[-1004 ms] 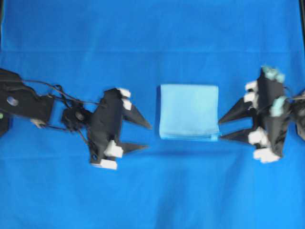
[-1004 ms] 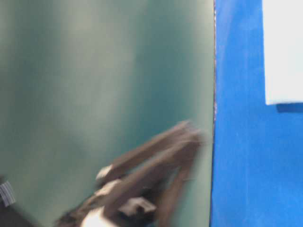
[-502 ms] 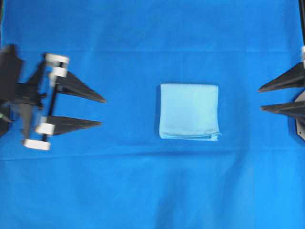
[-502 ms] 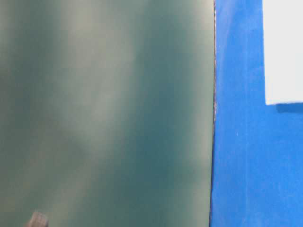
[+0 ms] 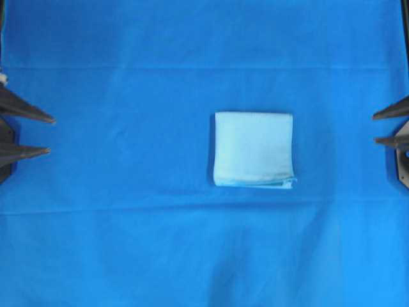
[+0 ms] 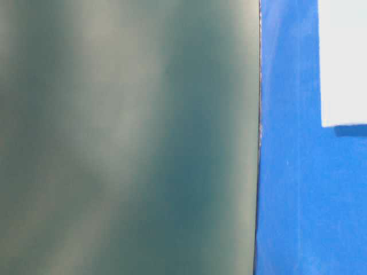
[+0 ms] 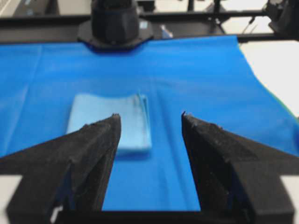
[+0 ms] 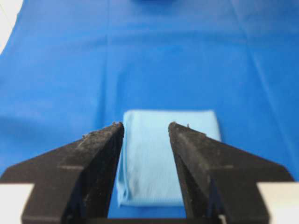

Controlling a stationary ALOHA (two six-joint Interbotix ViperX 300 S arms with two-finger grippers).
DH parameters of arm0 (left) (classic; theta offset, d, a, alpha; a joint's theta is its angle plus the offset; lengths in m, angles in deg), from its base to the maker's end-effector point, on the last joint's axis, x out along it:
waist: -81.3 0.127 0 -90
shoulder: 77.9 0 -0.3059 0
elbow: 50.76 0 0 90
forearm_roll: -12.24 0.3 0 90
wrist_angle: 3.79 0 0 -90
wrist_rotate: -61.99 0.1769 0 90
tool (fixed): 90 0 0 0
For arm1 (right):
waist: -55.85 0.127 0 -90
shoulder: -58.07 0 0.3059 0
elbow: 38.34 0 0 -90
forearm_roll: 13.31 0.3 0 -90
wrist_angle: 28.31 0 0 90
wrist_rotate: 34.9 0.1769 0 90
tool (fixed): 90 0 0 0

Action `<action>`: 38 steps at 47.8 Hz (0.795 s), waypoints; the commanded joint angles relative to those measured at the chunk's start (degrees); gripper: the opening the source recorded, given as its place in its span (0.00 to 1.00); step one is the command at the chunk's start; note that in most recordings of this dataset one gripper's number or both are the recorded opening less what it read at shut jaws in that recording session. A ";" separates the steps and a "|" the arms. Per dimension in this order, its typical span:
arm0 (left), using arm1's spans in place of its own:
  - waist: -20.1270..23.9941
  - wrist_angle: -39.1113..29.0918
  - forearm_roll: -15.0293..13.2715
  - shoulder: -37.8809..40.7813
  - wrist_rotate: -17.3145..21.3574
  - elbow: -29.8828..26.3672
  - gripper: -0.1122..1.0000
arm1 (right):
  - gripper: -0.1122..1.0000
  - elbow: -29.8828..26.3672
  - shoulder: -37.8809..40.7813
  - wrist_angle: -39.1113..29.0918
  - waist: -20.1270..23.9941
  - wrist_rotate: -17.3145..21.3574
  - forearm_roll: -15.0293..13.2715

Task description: Fold a vertical towel.

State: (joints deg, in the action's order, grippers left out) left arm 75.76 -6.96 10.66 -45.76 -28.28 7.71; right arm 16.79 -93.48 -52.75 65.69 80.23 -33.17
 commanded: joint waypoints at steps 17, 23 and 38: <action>0.70 -1.14 -0.09 -7.82 -2.72 6.77 0.57 | 0.56 3.43 0.18 2.11 -2.02 3.08 -0.35; 0.79 -1.23 -0.09 -7.82 -2.72 6.77 0.57 | 0.56 3.43 0.18 2.11 -2.02 3.08 -0.35; 1.67 -1.23 -0.09 -7.82 -2.72 6.77 0.57 | 0.56 3.43 0.18 1.93 -2.90 3.08 -0.44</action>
State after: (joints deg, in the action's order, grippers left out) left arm 76.90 -8.45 10.66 -54.02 -30.91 15.18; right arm 21.19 -93.56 -51.08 63.23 83.22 -33.34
